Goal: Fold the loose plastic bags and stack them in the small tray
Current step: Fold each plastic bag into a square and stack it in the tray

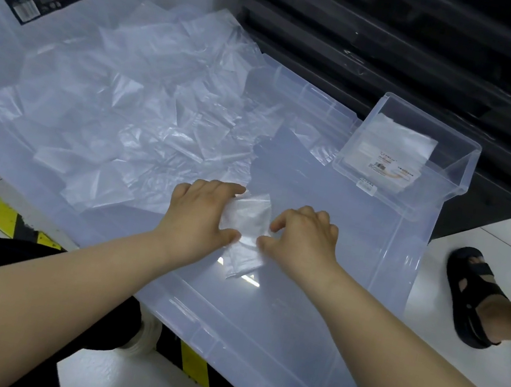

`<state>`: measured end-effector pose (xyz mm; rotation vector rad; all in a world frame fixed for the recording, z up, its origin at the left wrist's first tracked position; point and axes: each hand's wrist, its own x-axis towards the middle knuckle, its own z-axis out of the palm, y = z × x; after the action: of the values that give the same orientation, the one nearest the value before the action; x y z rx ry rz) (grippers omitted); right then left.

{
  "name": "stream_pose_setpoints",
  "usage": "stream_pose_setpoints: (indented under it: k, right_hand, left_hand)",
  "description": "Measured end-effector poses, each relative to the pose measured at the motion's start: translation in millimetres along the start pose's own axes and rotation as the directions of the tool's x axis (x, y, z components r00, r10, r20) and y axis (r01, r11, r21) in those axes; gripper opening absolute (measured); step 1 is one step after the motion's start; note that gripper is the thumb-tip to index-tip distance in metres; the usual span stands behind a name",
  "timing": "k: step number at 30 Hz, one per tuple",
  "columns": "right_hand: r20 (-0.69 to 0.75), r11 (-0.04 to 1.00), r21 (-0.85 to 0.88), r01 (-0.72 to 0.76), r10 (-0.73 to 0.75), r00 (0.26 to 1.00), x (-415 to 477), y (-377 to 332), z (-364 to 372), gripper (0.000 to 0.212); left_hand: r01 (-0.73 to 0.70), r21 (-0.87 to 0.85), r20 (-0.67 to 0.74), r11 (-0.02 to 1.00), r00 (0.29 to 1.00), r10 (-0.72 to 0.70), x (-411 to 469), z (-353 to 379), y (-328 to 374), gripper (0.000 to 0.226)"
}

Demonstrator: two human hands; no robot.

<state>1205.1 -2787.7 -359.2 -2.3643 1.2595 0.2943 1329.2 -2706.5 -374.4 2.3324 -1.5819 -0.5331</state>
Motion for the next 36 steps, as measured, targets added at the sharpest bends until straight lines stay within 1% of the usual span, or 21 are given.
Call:
stream_pose_setpoints:
  k: [2, 3, 5, 6, 10, 11, 13, 16, 17, 18, 19, 20, 21, 23, 25, 26, 28, 29, 31, 33, 36]
  right_hand:
    - [0.019, 1.0, 0.018, -0.008, 0.008, 1.0, 0.3, -1.3, -0.1, 0.013]
    - [0.021, 1.0, 0.017, -0.002, 0.002, 1.0, -0.3, -1.9, -0.1, 0.011]
    - [0.035, 0.999, 0.017, 0.03, -0.03, 0.999, -1.4, -1.9, 1.0, 0.03]
    - [0.033, 0.998, 0.021, 0.053, -0.054, 0.998, -1.4, -0.4, 1.9, 0.033]
    - [-0.002, 0.985, 0.018, 0.173, -0.173, 0.985, -1.7, 4.4, 1.8, 0.009]
    - [-0.014, 0.98, 0.002, 0.201, -0.201, 0.979, -1.6, 5.2, 2.0, 0.01]
    - [-0.036, 0.969, -0.029, 0.244, -0.245, 0.969, -1.5, 5.8, 2.9, 0.017]
    - [-0.066, 0.956, -0.041, 0.29, -0.292, 0.954, -1.5, 7.5, 2.8, 0.018]
    - [-0.066, 0.954, -0.038, 0.298, -0.3, 0.952, -1.1, 8.5, 3.1, 0.018]
    - [-0.064, 0.951, -0.031, 0.307, -0.308, 0.949, -0.3, 9.7, 4.0, 0.018]
    - [-0.068, 0.95, -0.015, 0.313, -0.314, 0.947, 0.4, 10.8, 5.3, 0.018]
    - [-0.084, 0.948, 0.012, 0.319, -0.317, 0.945, 0.9, 11.7, 6.3, 0.017]
    - [-0.109, 0.948, 0.049, 0.316, -0.309, 0.945, 0.9, 12.3, 6.7, 0.018]
    - [-0.155, 0.937, 0.195, 0.289, -0.261, 0.953, 0.4, 12.9, 5.8, 0.03]
    - [-0.125, 0.899, 0.364, 0.245, -0.213, 0.969, 1.2, 13.4, 3.4, 0.046]
    - [-0.095, 0.876, 0.425, 0.227, -0.207, 0.974, 1.9, 13.4, 2.1, 0.046]
    - [-0.06, 0.832, 0.513, 0.21, -0.209, 0.976, 3.3, 14.4, -0.7, 0.026]
    - [-0.052, 0.813, 0.548, 0.197, -0.203, 0.978, 3.2, 14.6, -3.0, 0.02]
    - [-0.032, 0.79, 0.587, 0.174, -0.192, 0.981, 3.3, 15.7, -5.7, 0.032]
    - [-0.008, 0.79, 0.593, 0.159, -0.192, 0.981, 3.0, 15.6, -6.8, 0.037]
    - [0.027, 0.801, 0.576, 0.164, -0.219, 0.975, 2.6, 14.5, -7.4, 0.025]
  left_hand:
    - [0.005, -0.028, 0.013, 1.0, 1.0, -0.005, 0.4, -1.4, 1.0, 0.065]
    - [0.002, -0.039, 0.019, 0.999, 1.0, -0.001, 0.9, -1.9, 1.1, 0.066]
    - [-0.003, -0.046, 0.038, 0.999, 0.999, 0.005, 1.4, -3.4, 1.0, 0.068]
    - [-0.001, -0.052, 0.048, 0.999, 0.999, 0.003, 1.3, -4.2, 1.2, 0.069]
    - [0.038, -0.057, 0.098, 0.998, 0.995, -0.033, 4.8, -5.7, 1.0, 0.069]
    - [0.051, -0.062, 0.106, 0.997, 0.993, -0.045, 6.4, -5.3, 0.0, 0.066]
    - [0.072, -0.075, 0.132, 0.995, 0.989, -0.062, 8.4, -6.8, -0.4, 0.057]
    - [0.089, -0.092, 0.174, 0.992, 0.982, -0.072, 8.2, -9.3, -0.4, 0.04]
    - [0.09, -0.1, 0.178, 0.991, 0.981, -0.071, 7.8, -9.2, -1.4, 0.029]
    - [0.087, -0.097, 0.178, 0.991, 0.982, -0.068, 6.8, -10.6, -0.8, 0.013]
    - [0.071, -0.091, 0.164, 0.993, 0.985, -0.056, 6.5, -9.8, -1.7, 0.017]
    - [0.068, -0.082, 0.176, 0.994, 0.983, -0.053, 5.8, -10.2, -0.7, 0.032]
    - [0.063, -0.08, 0.191, 0.995, 0.981, -0.047, 6.2, -9.5, -1.3, 0.039]
    - [0.049, -0.145, 0.189, 0.988, 0.982, -0.021, 6.1, -10.1, -1.4, 0.041]
    - [0.043, -0.299, 0.164, 0.953, 0.986, 0.007, 5.3, -12.2, -0.2, 0.036]
    - [0.047, -0.377, 0.152, 0.925, 0.988, 0.012, 5.2, -13.4, 0.6, 0.032]
    - [0.05, -0.502, 0.133, 0.863, 0.991, 0.019, 4.7, -15.8, 2.6, 0.025]
    - [0.066, -0.544, 0.142, 0.837, 0.99, 0.014, 4.2, -17.7, 4.4, 0.022]
    - [0.11, -0.632, 0.172, 0.767, 0.985, 0.001, 3.0, -19.9, 7.6, 0.024]
    - [0.163, -0.736, 0.207, 0.657, 0.978, -0.01, 1.9, -21.6, 10.4, 0.03]
    - [0.209, -0.829, 0.212, 0.519, 0.976, -0.056, 2.9, -24.2, 12.6, 0.033]
